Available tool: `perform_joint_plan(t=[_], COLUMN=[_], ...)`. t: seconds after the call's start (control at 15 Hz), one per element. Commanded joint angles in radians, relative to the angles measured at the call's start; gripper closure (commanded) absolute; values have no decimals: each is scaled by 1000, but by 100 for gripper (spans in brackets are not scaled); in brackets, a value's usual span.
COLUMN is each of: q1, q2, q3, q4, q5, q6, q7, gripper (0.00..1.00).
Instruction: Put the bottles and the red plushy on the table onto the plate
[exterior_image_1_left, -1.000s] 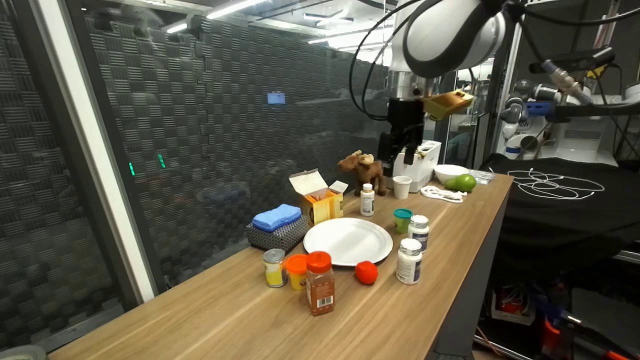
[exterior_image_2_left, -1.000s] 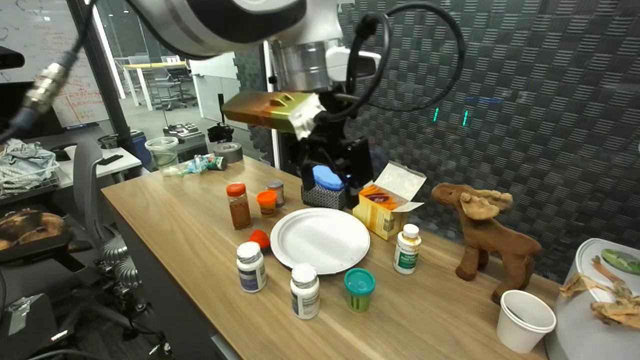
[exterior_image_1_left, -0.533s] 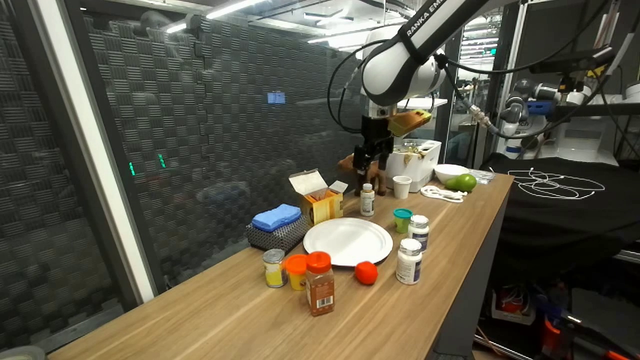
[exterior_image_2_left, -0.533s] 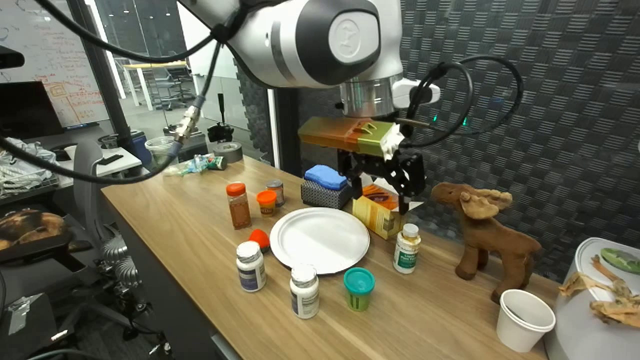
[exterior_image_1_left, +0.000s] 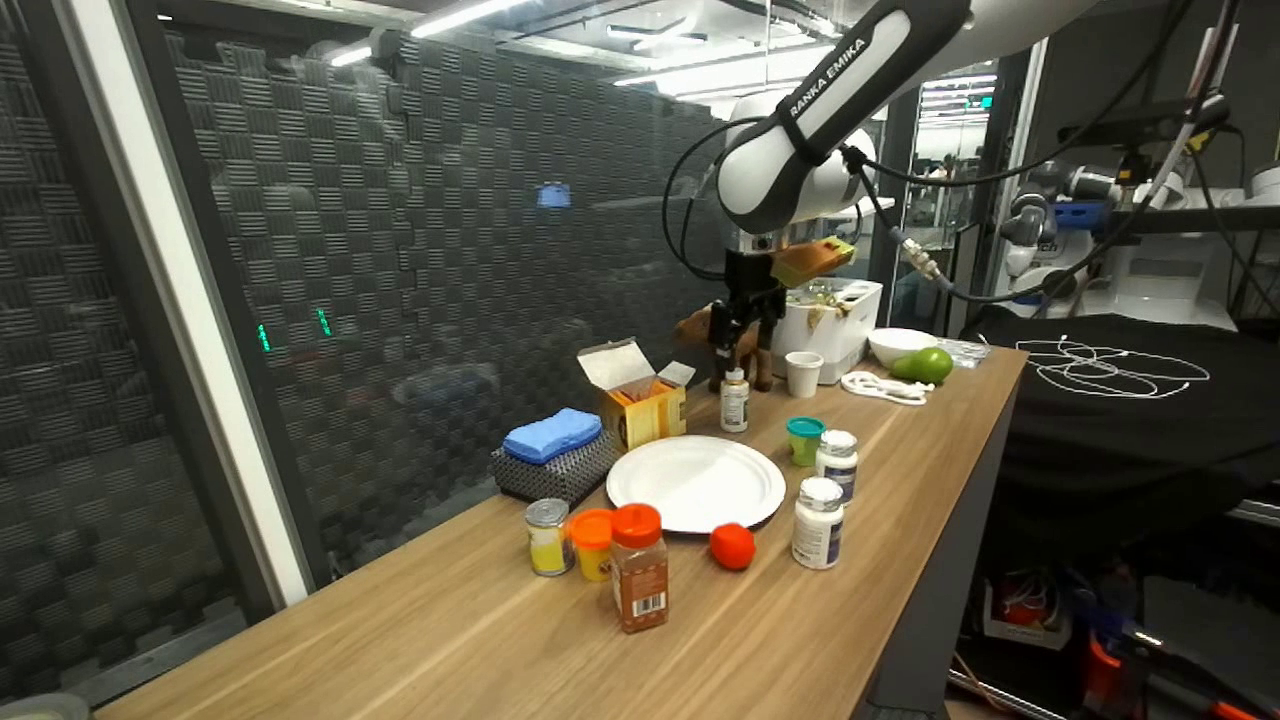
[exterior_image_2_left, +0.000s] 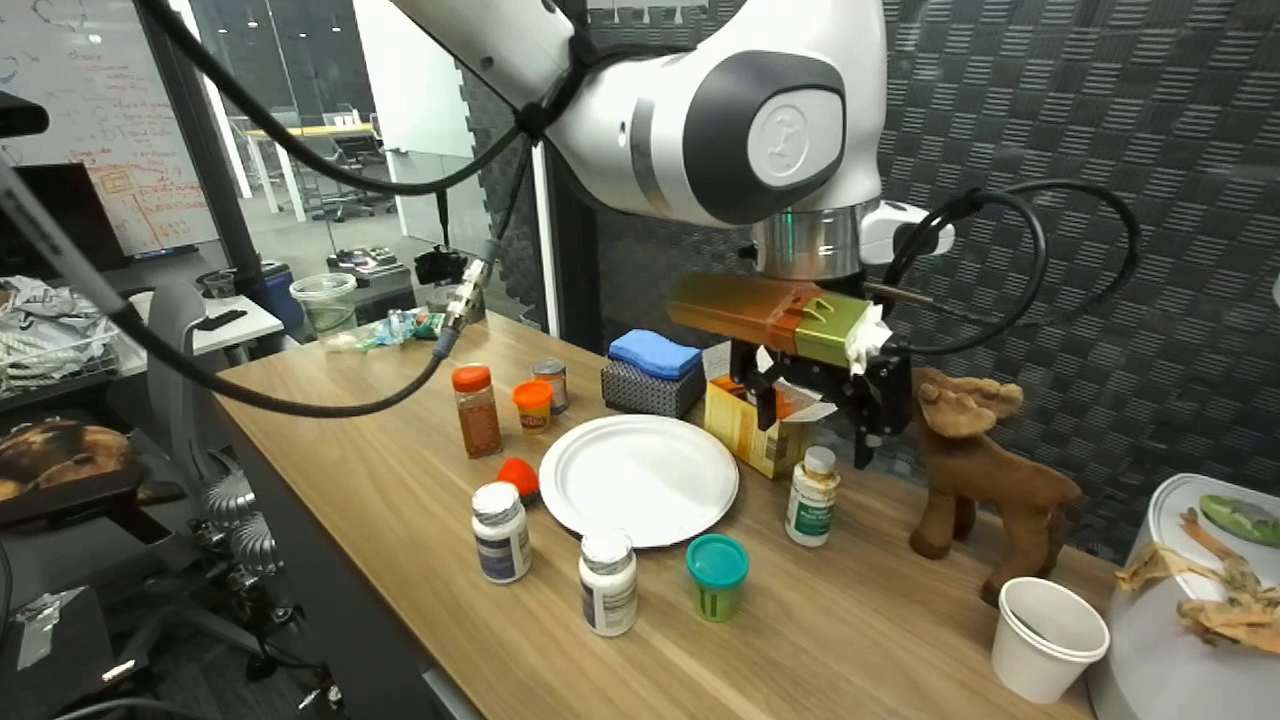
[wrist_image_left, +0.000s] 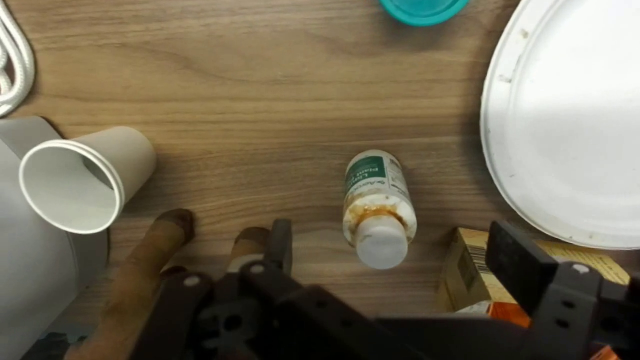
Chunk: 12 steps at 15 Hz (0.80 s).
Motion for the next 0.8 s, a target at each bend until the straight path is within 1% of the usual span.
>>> perform_joint_plan(t=[0.0,0.13,0.27,0.4,0.47,0.73], q1=[-9,-9,-7,-8,-8,-2], q2=[55,74,85,92,94,88], q3=[8,11,12,10,7,-2], q4=[88,110,124,130,129,117], q5=[40,47,45,41,39,29], q6=[-39,-49,-55,-58,-57,-54], q7=[-25,-26,-27,-24,-22,-13], gripper=[0,0,26,42,51,80])
